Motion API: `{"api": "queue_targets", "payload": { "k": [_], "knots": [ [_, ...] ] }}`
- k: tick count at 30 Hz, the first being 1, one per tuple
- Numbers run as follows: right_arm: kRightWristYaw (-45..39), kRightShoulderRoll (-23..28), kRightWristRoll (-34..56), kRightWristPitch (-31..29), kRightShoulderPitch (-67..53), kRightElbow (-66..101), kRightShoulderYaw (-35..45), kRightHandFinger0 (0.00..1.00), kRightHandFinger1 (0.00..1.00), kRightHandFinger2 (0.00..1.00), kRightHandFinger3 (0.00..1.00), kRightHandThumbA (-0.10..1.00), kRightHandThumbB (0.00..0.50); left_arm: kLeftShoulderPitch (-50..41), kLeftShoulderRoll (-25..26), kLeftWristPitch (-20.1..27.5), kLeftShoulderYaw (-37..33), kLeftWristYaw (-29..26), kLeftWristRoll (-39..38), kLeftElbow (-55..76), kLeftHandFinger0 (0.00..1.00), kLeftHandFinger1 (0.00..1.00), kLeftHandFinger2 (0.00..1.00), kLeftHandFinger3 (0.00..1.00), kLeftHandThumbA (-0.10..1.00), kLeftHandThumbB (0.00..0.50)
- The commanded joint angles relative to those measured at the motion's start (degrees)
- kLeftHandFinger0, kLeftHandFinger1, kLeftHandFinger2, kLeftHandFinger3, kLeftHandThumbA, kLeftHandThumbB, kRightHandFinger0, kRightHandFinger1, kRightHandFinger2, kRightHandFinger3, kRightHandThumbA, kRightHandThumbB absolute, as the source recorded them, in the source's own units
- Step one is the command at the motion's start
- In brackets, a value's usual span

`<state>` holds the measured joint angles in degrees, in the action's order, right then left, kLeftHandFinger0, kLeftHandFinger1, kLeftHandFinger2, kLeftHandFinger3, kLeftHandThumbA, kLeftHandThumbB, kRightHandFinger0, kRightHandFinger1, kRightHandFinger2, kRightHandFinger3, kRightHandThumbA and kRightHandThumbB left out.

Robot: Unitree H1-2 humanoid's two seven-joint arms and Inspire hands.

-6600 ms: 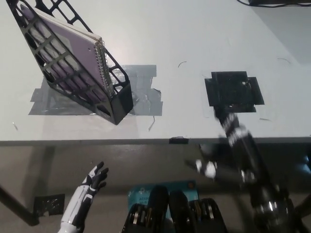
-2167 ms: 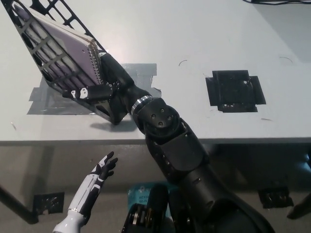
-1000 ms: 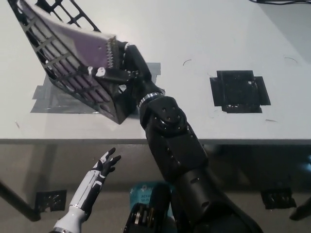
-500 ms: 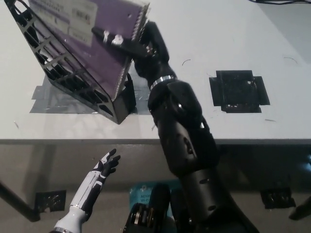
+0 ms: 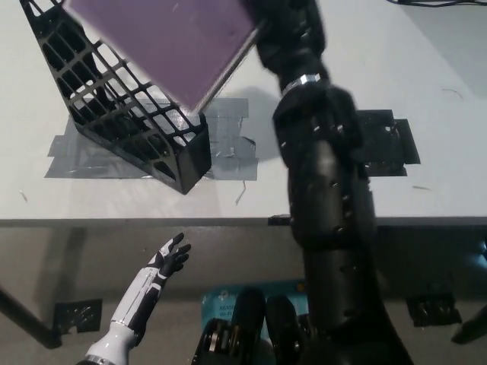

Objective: A shelf with a book inside it is placed on the center of the desk infront of the robot. The robot uses its right hand to grab the book, take it out and hand it to a person.

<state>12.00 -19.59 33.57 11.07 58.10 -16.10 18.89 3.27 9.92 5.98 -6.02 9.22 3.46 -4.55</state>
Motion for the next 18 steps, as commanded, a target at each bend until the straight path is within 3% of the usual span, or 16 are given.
{"api": "queue_targets", "payload": {
  "k": [1, 4, 6, 10, 11, 16, 18],
  "knots": [
    [3.36, -0.40, 12.85, 0.44, 8.82, 6.59, 5.29, 0.00, 0.00, 0.00, 0.00, 1.00, 0.018, 0.74, 0.81, 2.61, 0.00, 1.28, -0.91, 0.71, 1.00, 0.93, 0.92, 1.00, 1.00, 0.242],
    [5.14, 1.21, 16.29, 1.85, 8.75, 8.69, 8.32, 0.00, 0.00, 0.00, 0.00, 1.00, 0.016, 0.57, 0.62, 2.24, 0.08, 0.98, -0.76, 0.84, 1.00, 0.93, 0.91, 1.00, 1.00, 0.262],
    [6.59, 1.76, 17.97, 2.80, 8.23, 9.84, 9.75, 0.00, 0.00, 0.00, 0.00, 1.00, 0.007, 0.41, 0.60, 2.57, 0.02, 0.62, -0.22, 0.87, 1.00, 0.91, 0.90, 1.00, 1.00, 0.245],
    [5.81, 3.81, 19.81, 5.36, 4.42, 10.04, 11.44, 0.00, 0.00, 0.00, 0.00, 1.00, 0.000, 0.13, 0.75, 2.37, 0.00, -0.04, 0.99, 0.98, 1.00, 0.96, 0.90, 1.00, 1.00, 0.244],
    [6.19, 4.06, 19.94, 6.21, 3.45, 10.12, 11.71, 0.00, 0.00, 0.00, 0.00, 1.00, 0.017, 0.10, 0.84, 2.52, 0.05, -0.12, 1.13, 0.99, 1.00, 0.97, 0.89, 1.00, 1.00, 0.252],
    [7.00, 3.10, 23.63, 7.26, -1.85, 9.16, 14.14, 0.00, 0.00, 0.00, 0.04, 1.00, 0.000, -0.22, 0.87, 2.07, 0.33, 0.31, 0.30, 1.31, 1.00, 0.91, 0.91, 1.00, 1.00, 0.249],
    [6.64, 3.03, 24.12, 7.53, -3.59, 8.12, 14.51, 0.00, 0.00, 0.00, 0.03, 1.00, 0.000, -0.20, 0.90, 2.37, 0.33, 0.19, 0.52, 1.14, 1.00, 0.95, 0.91, 1.00, 1.00, 0.249]
  ]
}}
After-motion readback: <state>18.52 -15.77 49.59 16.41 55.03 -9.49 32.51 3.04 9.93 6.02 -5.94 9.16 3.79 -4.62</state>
